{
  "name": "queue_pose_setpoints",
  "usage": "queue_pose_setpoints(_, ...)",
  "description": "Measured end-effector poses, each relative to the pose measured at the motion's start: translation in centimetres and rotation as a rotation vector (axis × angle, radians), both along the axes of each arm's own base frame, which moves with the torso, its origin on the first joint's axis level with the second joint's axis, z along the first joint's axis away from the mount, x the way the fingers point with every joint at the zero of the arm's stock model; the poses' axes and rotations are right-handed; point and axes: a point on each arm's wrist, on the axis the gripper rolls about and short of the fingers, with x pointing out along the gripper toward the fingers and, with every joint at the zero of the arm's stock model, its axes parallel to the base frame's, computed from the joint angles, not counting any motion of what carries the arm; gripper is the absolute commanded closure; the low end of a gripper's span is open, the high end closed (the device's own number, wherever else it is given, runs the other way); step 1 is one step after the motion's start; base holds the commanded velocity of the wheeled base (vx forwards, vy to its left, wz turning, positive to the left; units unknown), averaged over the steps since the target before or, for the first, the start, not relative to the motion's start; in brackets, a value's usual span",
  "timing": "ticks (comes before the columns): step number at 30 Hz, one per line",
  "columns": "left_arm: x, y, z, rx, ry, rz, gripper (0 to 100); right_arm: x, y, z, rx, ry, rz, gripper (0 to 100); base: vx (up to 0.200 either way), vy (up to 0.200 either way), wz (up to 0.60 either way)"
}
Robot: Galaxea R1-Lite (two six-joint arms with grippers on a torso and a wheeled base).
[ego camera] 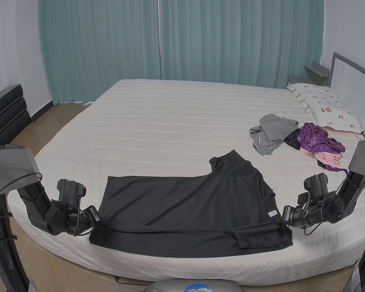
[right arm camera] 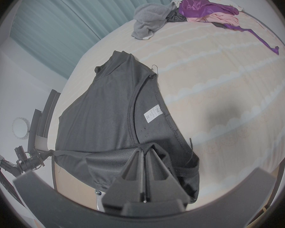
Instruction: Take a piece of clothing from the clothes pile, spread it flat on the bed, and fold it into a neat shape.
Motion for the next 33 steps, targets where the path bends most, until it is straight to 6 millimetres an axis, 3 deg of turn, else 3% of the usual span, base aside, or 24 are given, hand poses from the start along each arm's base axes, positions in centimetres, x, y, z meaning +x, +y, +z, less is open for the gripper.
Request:
queue_pose_setpoints(9, 0.5, 0.0, -0.7, -0.015, 0.011, 0.015, 0, 0.3, 0.0, -0.8, 0.015, 0.022, -0.004, 0, 0.0, 0.0, 0.0)
queue_pose_setpoints(16, 0.3, 0.3, 0.0, -0.075, -0.005, 0.043, 0, -0.1, 0.1, 0.4, 0.122, -0.019, -0.033, 0, 0.0, 0.0, 0.0)
queue_pose_setpoints(25, -1.9, 1.3, 2.2, -0.171, -0.029, 0.017, 0, -1.8, -0.1, 1.5, 0.242, -0.136, -0.066, 0, 0.0, 0.0, 0.0)
queue_pose_setpoints(33, -3.4, 1.7, 3.0, -0.228, -0.103, 0.036, 0, -3.0, -0.4, 0.8, 0.297, -0.111, -0.093, 0, 0.075, 0.0, 0.0)
